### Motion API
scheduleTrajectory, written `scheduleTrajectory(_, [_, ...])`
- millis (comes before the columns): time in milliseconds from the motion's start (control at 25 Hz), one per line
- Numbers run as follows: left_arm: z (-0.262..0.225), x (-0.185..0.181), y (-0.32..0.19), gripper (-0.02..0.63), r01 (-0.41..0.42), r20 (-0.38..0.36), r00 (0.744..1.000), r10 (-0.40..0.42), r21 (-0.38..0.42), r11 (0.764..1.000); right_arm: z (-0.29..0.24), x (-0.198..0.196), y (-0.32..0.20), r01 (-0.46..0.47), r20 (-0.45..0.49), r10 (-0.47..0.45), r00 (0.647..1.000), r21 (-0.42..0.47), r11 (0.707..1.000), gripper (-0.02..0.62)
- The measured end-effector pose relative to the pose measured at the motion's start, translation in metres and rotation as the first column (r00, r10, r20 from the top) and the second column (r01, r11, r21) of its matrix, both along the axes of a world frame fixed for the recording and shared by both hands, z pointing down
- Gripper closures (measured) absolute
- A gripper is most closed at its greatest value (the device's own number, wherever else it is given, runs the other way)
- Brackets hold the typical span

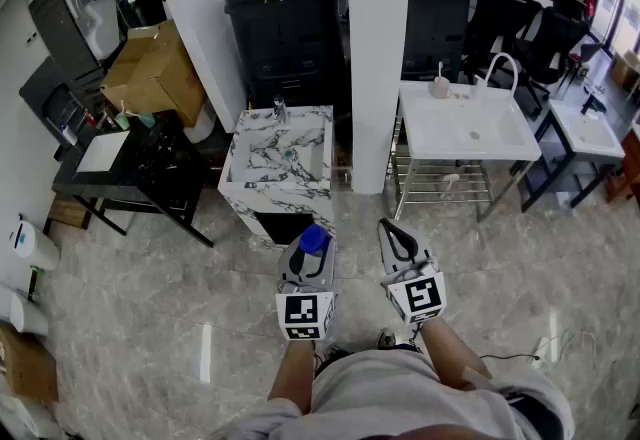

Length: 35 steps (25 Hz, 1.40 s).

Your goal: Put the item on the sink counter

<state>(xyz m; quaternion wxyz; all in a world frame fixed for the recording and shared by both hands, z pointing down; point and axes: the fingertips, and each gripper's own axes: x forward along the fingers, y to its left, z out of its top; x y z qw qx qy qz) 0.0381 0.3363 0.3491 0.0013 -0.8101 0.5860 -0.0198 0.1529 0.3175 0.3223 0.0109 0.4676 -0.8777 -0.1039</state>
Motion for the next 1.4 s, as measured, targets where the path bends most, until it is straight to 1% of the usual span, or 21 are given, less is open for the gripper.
scheduleTrajectory(280, [0.003,-0.004,0.004,0.440,-0.020,0.018,1.000,0.021,-0.004,1.000,0.005,-0.010,0.004,0.005,0.023,-0.005,1.000,-0.009,1.000,0.591])
scheduleTrajectory(440, [0.002,-0.003,0.005,0.439,-0.019,0.026,0.999,0.019,-0.002,1.000,0.007,-0.011,0.005,0.003,-0.001,-0.003,1.000,-0.042,0.999,0.591])
scheduleTrajectory(600, [0.004,-0.004,0.003,0.439,-0.022,0.025,0.999,0.022,-0.009,1.000,0.007,-0.016,0.003,0.030,0.038,-0.029,0.999,-0.004,1.000,0.591])
scheduleTrajectory(840, [0.006,-0.007,0.003,0.439,-0.039,0.025,0.999,0.039,-0.007,0.999,0.012,-0.020,0.003,0.017,0.040,-0.016,0.999,-0.021,1.000,0.591])
scheduleTrajectory(1080, [0.005,-0.019,0.001,0.440,-0.053,0.028,0.998,0.053,-0.007,0.999,0.009,-0.035,0.002,0.014,0.043,-0.013,0.999,-0.010,1.000,0.591])
scheduleTrajectory(1320, [0.011,-0.038,0.013,0.440,-0.079,0.049,0.996,0.080,-0.015,0.997,0.008,-0.059,0.011,0.014,0.056,-0.013,0.998,-0.002,1.000,0.591])
scheduleTrajectory(1400, [0.014,-0.046,0.018,0.440,-0.088,0.042,0.995,0.088,-0.018,0.996,0.011,-0.065,0.015,0.007,0.057,-0.007,0.998,-0.008,1.000,0.591])
